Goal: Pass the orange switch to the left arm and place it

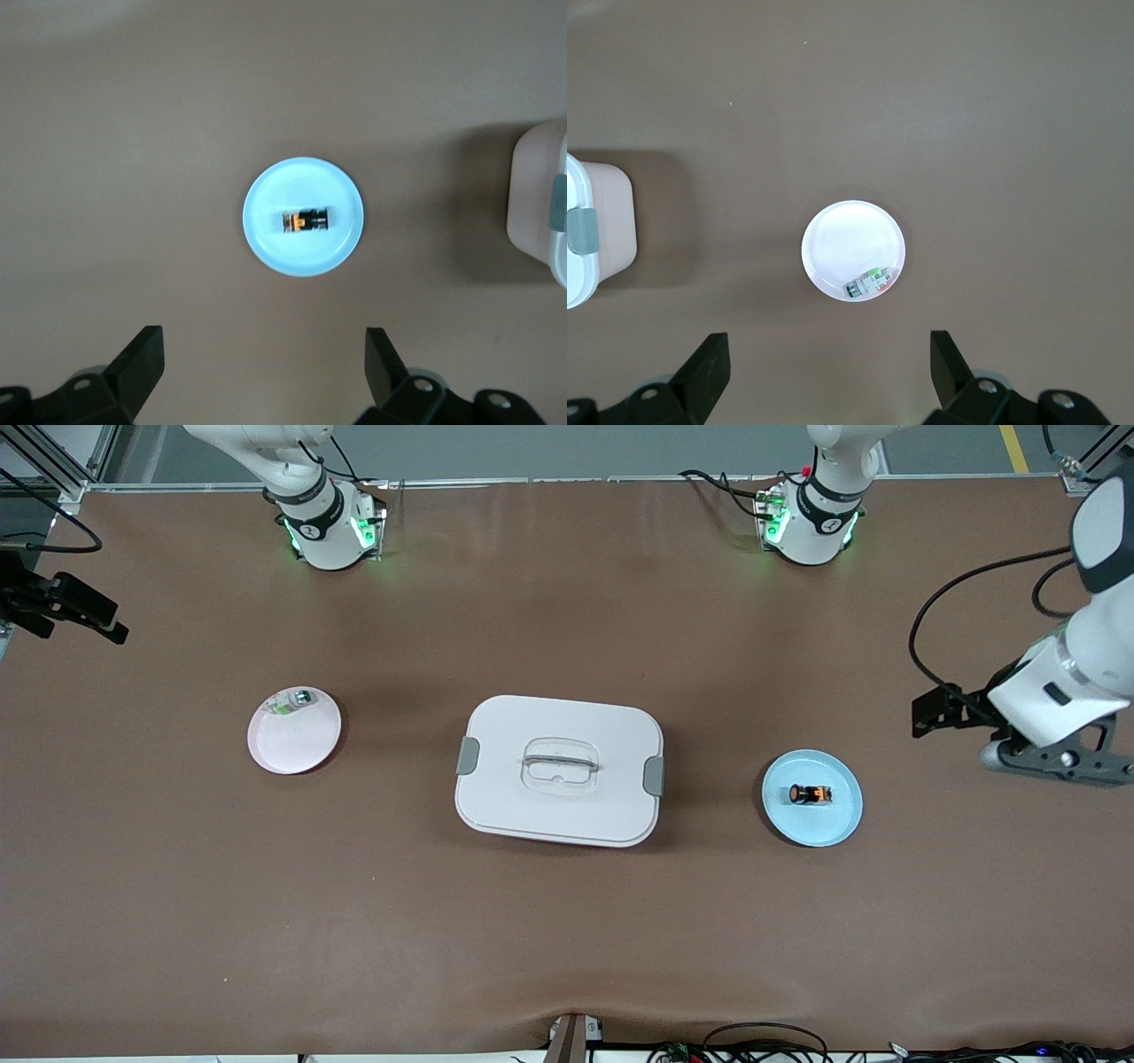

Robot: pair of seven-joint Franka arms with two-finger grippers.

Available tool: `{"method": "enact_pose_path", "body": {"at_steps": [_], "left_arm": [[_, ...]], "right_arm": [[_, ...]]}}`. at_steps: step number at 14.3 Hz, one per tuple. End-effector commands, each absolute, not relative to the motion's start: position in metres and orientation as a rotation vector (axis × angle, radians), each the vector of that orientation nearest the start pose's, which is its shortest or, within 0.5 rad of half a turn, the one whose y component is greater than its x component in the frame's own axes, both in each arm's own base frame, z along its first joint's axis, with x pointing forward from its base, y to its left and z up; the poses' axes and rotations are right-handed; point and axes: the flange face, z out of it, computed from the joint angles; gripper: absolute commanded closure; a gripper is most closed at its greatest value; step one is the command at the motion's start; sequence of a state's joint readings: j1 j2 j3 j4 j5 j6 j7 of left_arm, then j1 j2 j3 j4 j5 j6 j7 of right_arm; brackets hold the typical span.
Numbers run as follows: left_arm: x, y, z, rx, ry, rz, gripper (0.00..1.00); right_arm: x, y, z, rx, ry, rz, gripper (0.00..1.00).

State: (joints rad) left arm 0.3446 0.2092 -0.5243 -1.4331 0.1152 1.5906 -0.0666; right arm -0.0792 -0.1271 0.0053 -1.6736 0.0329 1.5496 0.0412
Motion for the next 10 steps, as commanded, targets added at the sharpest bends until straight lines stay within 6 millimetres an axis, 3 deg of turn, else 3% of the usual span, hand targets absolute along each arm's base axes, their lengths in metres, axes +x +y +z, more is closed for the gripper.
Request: {"method": "enact_pose_path", "body": {"at_steps": [1, 10], "left_arm": [[0.582, -0.059, 0.612, -3.136, 0.032, 0.056, 0.00], [0.555, -0.025, 0.652, -3.164, -0.111, 0.025, 0.00]], "right_arm": [[0.507, -0.031, 0.638, -3.116, 0.166, 0.107, 0.00], [0.508, -0.048, 0.655, -3.110, 0.221, 0.061, 0.00]]}}
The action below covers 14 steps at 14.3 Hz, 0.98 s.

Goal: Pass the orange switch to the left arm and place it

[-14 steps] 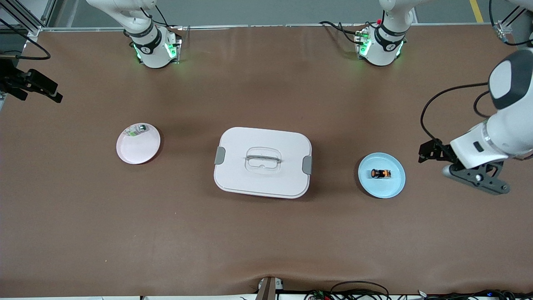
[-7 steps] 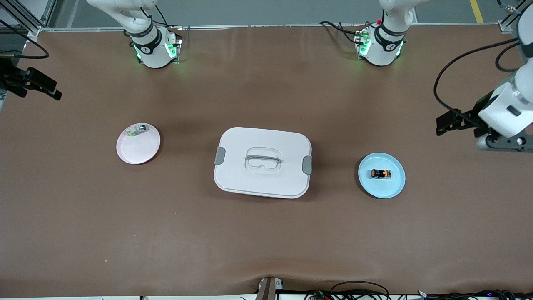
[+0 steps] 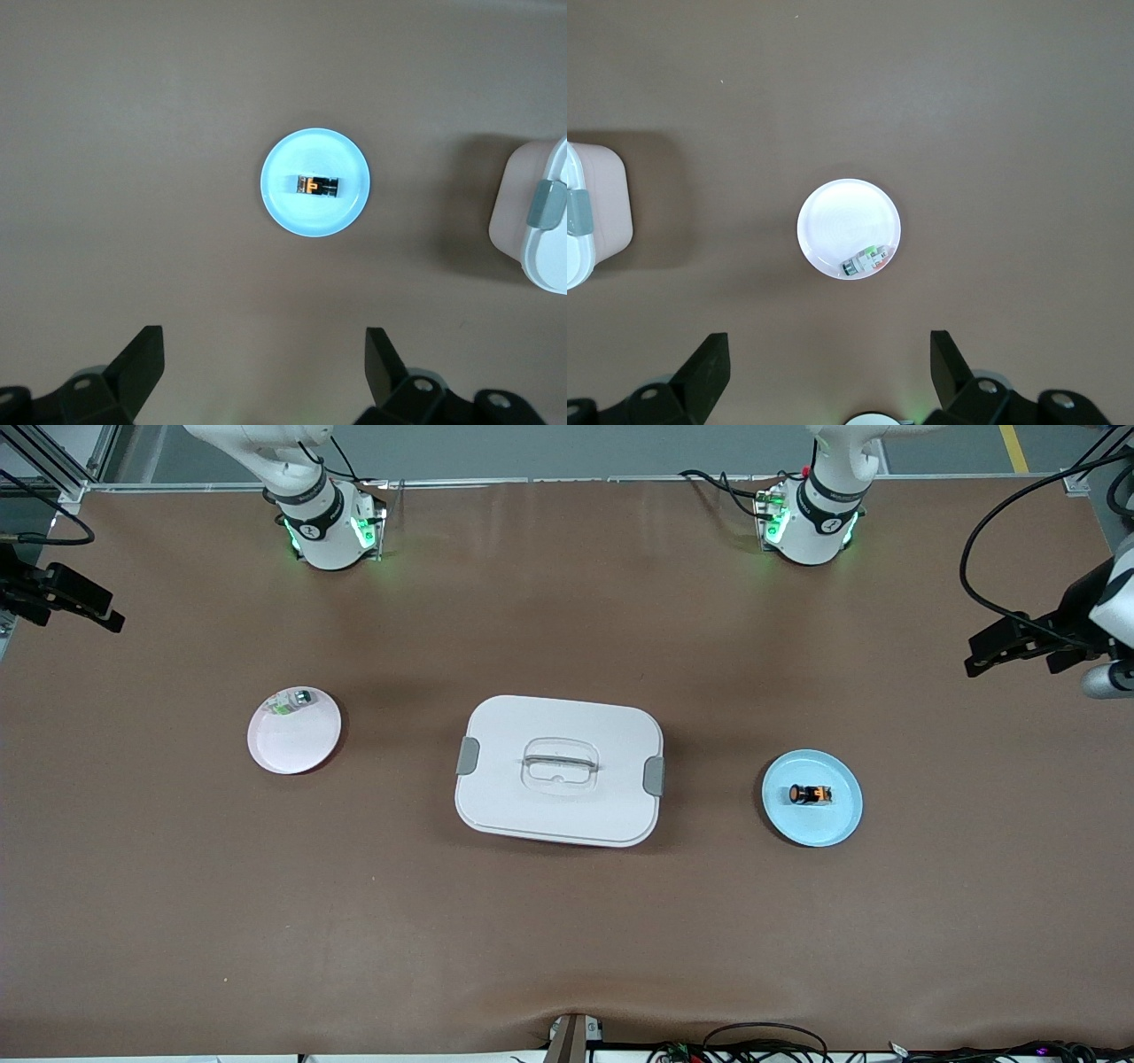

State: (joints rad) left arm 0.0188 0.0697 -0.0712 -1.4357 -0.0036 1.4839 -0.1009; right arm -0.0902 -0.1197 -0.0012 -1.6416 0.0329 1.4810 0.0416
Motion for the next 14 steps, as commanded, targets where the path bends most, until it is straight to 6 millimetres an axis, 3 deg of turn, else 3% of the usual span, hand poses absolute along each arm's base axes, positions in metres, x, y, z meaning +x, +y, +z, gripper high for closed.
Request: {"method": "enact_pose_path", "body": {"at_steps": [1, 14], "left_arm": [[0.551, -0.025, 0.657, -3.165, -0.106, 0.013, 0.00], [0.541, -0.029, 0.655, -3.157, -0.060, 0.116, 0.00]], "right_arm": [[0.508, -0.048, 0.656, -3.110, 0.219, 0.054, 0.00], [0.512, -0.050, 0.658, -3.113, 0.222, 0.037, 0.00]]}}
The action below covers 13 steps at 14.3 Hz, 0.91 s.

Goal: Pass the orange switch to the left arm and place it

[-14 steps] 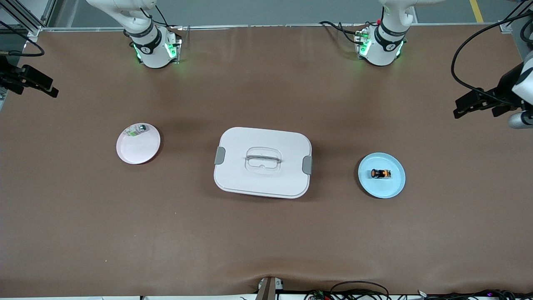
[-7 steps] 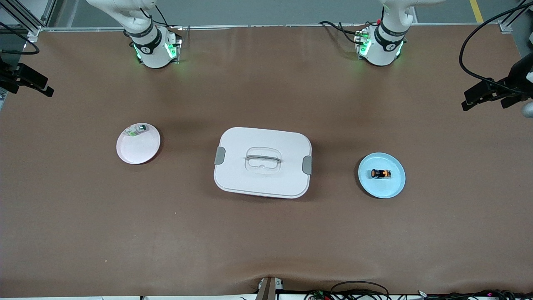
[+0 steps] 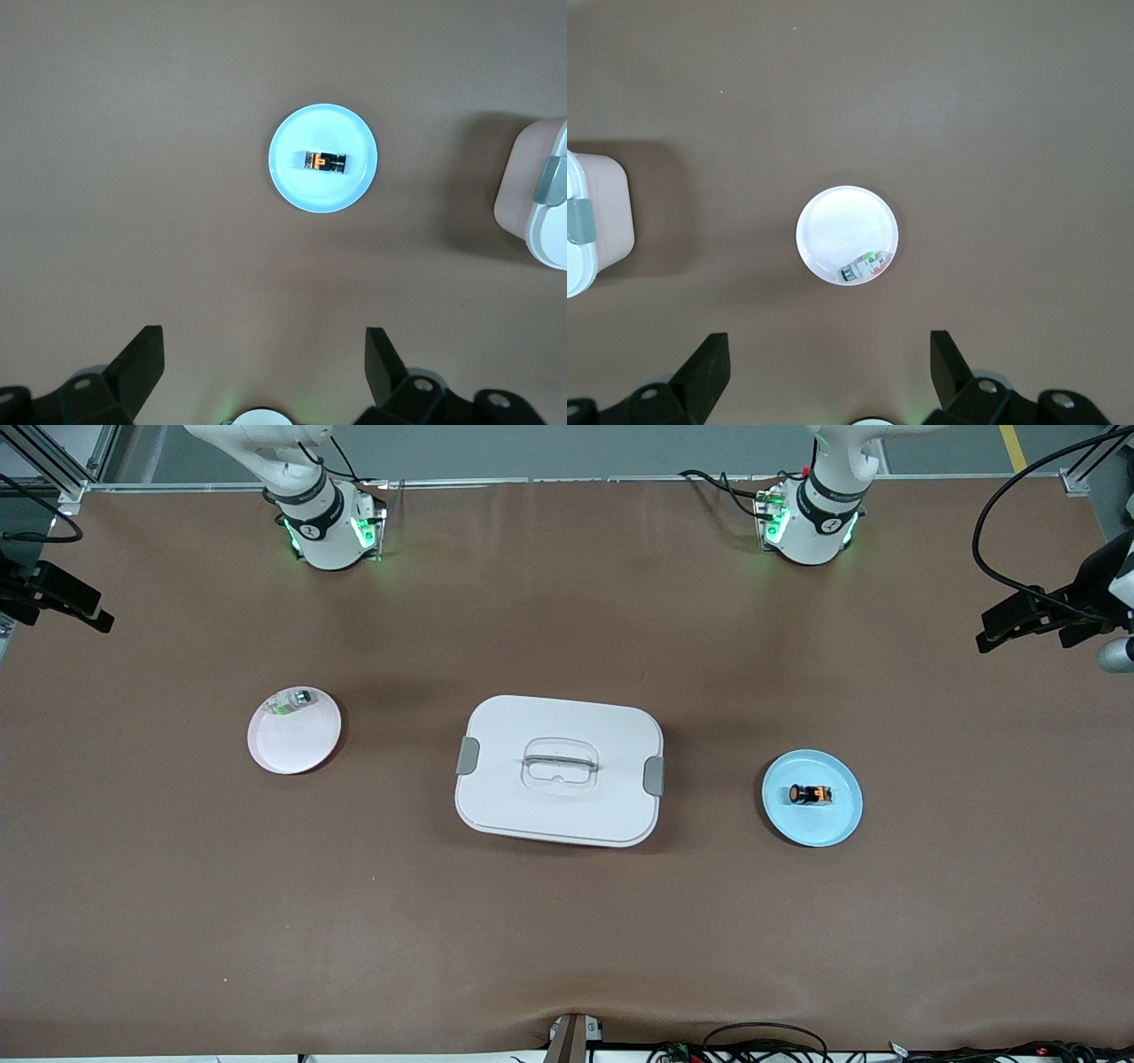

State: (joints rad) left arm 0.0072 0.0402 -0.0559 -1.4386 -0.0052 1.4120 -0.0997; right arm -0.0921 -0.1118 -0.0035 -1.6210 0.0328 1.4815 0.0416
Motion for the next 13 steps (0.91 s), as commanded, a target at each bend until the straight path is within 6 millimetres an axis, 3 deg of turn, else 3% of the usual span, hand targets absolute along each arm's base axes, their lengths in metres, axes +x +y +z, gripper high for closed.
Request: {"method": "enact_pose_path", "body": {"at_steps": [1, 3, 7, 13], "left_arm": [[0.538, -0.031, 0.658, -3.157, -0.058, 0.109, 0.00], [0.533, -0.044, 0.657, -3.154, -0.034, 0.114, 0.00], [0.515, -0.042, 0.658, -3.145, -0.049, 0.074, 0.00], [0.524, -0.043, 0.659, -3.142, -0.033, 0.041, 0.00]], "right_arm": [[0.512, -0.050, 0.658, -3.115, 0.222, 0.040, 0.00], [0.512, -0.050, 0.660, -3.117, 0.223, 0.033, 0.00], [0.511, -0.057, 0.661, -3.113, 0.244, 0.030, 0.00], [0.511, -0.057, 0.661, -3.114, 0.244, 0.028, 0.00]]}}
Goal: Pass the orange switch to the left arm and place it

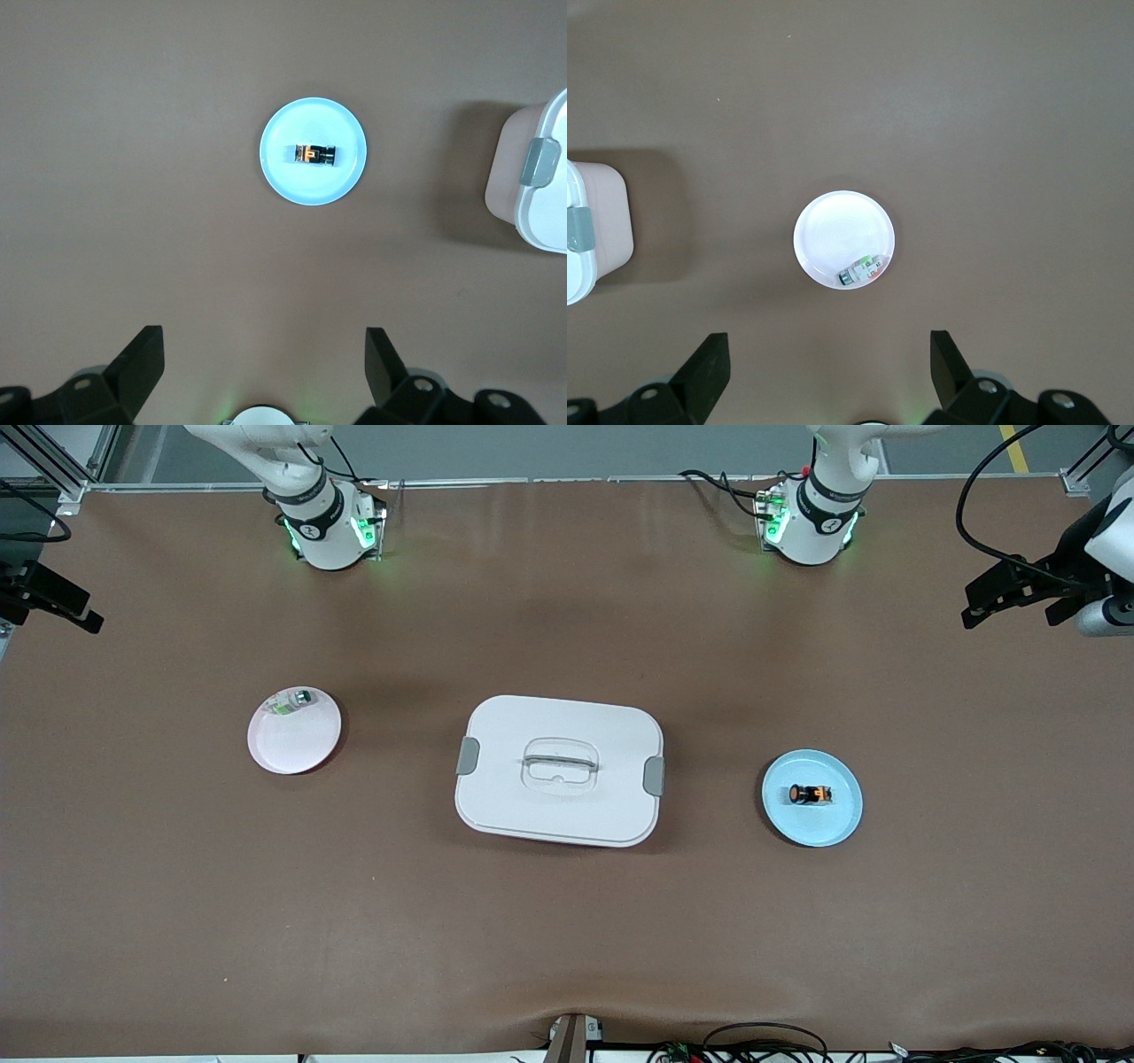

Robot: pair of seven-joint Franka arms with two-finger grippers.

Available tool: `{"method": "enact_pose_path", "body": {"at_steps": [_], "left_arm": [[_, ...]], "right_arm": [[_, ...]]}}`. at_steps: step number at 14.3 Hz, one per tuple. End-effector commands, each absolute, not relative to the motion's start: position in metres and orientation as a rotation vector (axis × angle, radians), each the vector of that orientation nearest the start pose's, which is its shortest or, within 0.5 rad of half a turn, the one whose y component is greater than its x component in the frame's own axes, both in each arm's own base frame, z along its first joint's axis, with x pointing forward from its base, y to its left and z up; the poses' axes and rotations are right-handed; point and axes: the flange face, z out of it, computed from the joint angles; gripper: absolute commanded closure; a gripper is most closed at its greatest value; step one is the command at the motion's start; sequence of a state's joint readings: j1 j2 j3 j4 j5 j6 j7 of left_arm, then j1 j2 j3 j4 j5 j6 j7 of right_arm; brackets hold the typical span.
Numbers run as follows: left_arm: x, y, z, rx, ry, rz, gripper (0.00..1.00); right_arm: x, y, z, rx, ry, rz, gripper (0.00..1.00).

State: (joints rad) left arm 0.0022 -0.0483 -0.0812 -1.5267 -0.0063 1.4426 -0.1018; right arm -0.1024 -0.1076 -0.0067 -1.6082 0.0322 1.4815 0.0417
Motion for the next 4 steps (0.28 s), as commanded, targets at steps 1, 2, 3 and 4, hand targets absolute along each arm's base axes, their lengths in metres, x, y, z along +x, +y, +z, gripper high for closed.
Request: {"method": "enact_pose_path", "body": {"at_steps": [1, 2, 3, 4], "left_arm": [[0.5250, -0.0416, 0.6573, -3.140, -0.047, 0.046, 0.00], [0.5269, -0.0423, 0.6541, -3.132, -0.051, 0.054, 0.00], [0.5269, -0.0412, 0.6539, -3.123, -0.054, 0.055, 0.00], [0.5269, -0.0406, 0.6539, -3.124, -0.057, 0.056, 0.00]], "right_arm": [[0.5112, -0.0562, 0.6613, -3.115, 0.242, 0.028, 0.00], [0.5113, -0.0560, 0.6613, -3.114, 0.241, 0.028, 0.00], [0.5113, -0.0560, 0.6613, -3.114, 0.241, 0.028, 0.00], [0.5113, -0.0552, 0.6613, -3.114, 0.239, 0.028, 0.00]]}}
